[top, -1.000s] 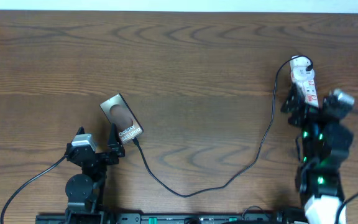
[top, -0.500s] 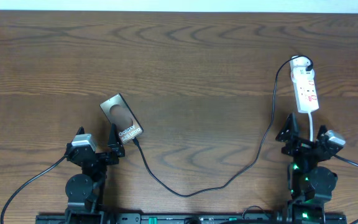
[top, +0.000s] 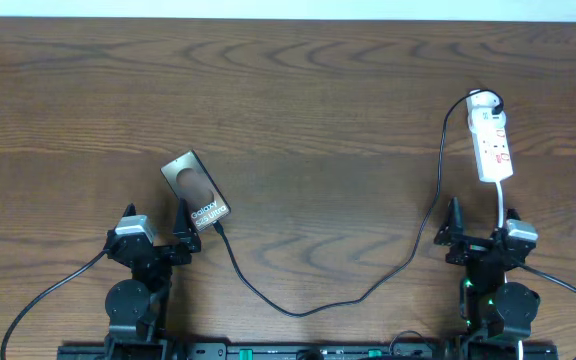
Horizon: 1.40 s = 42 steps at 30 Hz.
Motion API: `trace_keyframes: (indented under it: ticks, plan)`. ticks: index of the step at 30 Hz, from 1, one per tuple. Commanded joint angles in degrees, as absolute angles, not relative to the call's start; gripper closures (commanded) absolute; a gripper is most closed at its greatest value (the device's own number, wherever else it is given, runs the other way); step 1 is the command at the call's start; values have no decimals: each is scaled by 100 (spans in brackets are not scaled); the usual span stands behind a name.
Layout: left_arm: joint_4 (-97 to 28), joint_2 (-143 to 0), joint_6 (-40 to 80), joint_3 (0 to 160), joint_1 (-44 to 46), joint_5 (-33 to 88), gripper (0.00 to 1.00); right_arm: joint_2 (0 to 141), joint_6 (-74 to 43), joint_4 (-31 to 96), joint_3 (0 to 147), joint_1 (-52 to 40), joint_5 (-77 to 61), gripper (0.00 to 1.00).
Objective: Plug charger to phone and switch on socket
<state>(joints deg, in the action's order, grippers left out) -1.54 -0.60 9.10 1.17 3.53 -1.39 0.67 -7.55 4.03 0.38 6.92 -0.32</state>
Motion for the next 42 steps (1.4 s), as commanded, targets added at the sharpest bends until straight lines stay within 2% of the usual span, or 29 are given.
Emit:
trace_keyframes:
  ticks: [1,42]
  plan:
    - [-405,-23,860,23,329,-193,10,27,-375,436,32,626,-189,1]
    - [-405,-23,860,23,329,-193,11,30,-421,427,32,445,-189,1]
